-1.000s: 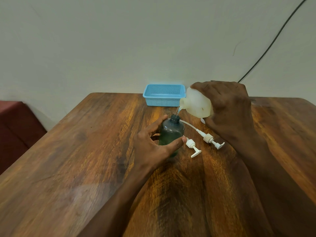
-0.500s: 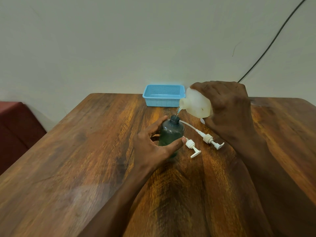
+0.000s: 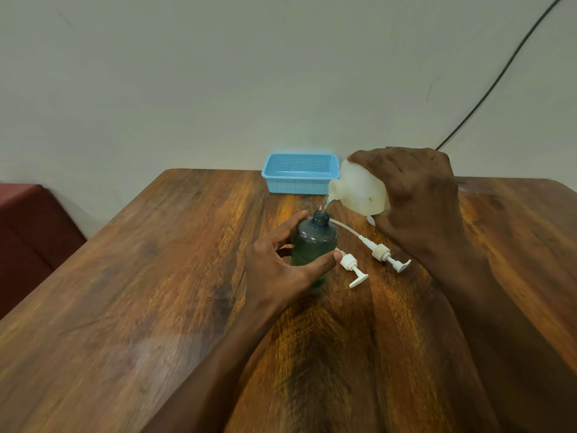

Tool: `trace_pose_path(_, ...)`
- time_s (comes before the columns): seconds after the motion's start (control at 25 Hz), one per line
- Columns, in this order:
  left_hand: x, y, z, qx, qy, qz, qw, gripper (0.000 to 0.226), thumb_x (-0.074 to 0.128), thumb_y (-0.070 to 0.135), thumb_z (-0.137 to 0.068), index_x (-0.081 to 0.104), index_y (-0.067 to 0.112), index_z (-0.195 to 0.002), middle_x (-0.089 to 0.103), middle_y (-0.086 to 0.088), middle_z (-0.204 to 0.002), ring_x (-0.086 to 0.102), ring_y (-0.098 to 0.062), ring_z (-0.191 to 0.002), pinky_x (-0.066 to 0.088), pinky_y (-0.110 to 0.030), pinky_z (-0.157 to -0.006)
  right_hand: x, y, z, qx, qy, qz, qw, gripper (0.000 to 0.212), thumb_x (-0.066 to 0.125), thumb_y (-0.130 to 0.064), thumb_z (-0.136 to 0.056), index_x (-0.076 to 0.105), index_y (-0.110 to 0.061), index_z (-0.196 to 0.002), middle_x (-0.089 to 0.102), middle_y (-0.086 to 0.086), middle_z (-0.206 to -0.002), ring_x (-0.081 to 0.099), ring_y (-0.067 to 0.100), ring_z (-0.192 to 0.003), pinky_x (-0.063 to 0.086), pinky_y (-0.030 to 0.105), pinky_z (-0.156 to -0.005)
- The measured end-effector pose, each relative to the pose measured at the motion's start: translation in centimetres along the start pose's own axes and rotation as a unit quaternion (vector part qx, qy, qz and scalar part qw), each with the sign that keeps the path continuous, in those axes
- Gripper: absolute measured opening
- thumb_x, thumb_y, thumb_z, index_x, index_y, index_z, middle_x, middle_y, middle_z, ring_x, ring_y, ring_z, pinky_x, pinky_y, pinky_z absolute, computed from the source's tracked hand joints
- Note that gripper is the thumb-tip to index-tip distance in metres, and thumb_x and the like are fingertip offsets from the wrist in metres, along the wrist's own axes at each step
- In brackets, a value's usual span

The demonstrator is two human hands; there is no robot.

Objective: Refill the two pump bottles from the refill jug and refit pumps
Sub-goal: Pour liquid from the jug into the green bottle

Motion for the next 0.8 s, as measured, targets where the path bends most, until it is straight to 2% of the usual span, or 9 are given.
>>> trace_pose_path(0.32,0.11,0.09,-0.01,0.002,-0.004,0.003,1.000,0.091,0.083,0.069,-0.063,0.061,0.034,-0.144,0.071,0.014,-0.132,0.070,0.000,-0.112,0.063,-0.028,-0.087,-0.15,-0.10,-0.07,-0.005,0.003,-0.012,1.000,0.074,0.079,-0.038,-0.072,0.054,-0.017,-0.138,0.067,0.020,-0.128,0.064,0.045,-0.111,0.047,0.062,-0.100)
trace_pose_path(0.48,0.10,0.07,0.01,0.001,-0.003,0.006,1.000,0.090,0.084,0.068,-0.063,0.062,0.034,-0.143,0.071,0.013,-0.132,0.071,-0.002,-0.112,0.064,-0.032,-0.087,-0.01,0.07,-0.01,-0.003,-0.003,-0.007,1.000,0.087,0.094,-0.025,-0.065,0.050,-0.020,-0.139,0.066,0.020,-0.129,0.064,0.045,-0.112,0.046,0.062,-0.101)
trace_pose_path(0.8,0.06,0.04,0.02,-0.001,-0.007,-0.002,1.000,0.092,0.084,0.069,-0.064,0.061,0.033,-0.145,0.070,0.015,-0.134,0.069,0.000,-0.113,0.062,-0.025,-0.088,-0.34,-0.10,0.04,-0.009,0.019,-0.013,1.000,0.090,0.097,-0.018,-0.060,0.051,-0.018,-0.137,0.067,0.023,-0.125,0.065,0.048,-0.107,0.047,0.064,-0.098)
Point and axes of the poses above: each hand's wrist, its own z-axis away from the middle knuckle, its own x-axis out of the palm, y = z × x, the point moved 5 cm from there along -z, towards the middle knuckle
